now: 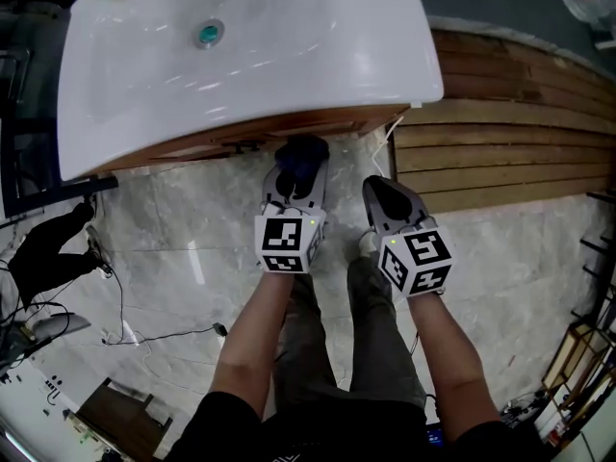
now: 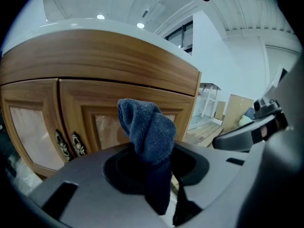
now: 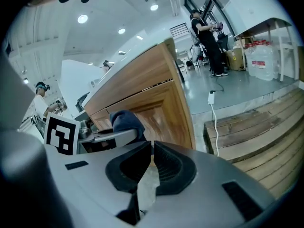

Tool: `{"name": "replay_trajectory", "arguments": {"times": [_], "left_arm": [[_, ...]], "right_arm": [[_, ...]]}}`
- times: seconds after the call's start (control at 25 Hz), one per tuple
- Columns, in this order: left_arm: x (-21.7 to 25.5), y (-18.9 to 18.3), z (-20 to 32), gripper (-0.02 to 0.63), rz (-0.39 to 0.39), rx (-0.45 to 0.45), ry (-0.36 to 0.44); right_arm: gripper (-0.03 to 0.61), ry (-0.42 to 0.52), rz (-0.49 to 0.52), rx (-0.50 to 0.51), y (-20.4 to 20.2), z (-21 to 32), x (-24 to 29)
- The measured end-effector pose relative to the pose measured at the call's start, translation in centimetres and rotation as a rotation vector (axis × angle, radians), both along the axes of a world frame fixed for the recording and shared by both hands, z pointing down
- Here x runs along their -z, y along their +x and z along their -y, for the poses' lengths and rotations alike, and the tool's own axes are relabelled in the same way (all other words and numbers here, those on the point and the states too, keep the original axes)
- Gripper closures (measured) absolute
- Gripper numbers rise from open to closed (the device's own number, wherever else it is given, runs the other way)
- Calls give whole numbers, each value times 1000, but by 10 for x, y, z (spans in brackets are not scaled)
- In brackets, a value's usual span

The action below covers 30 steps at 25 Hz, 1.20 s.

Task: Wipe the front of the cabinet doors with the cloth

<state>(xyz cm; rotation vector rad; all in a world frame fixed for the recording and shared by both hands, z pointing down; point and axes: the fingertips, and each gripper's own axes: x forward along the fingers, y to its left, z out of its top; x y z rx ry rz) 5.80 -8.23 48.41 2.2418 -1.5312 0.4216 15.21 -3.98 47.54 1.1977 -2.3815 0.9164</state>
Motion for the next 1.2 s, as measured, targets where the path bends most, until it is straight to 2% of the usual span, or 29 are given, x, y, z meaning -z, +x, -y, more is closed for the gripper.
{"name": "replay_trajectory", "arguments": {"times": [0.24,0.52,0.84,1.2], "left_arm": [[-11,-57,-12,481,12,73,-25],[-28,-91,-23,481,32,92,-50],[-47,-108,-16,482,56,99,-56],[-48,-91,3,480,62,75,-35]], "right_arm": [[535,-11,1,62,-48,-4,-4],[535,-23,1,103,-84,-8,-8],[535,-34,-19,124,-93,-9,-14],[535,-46,-18,119,-82,-9,-20]]}}
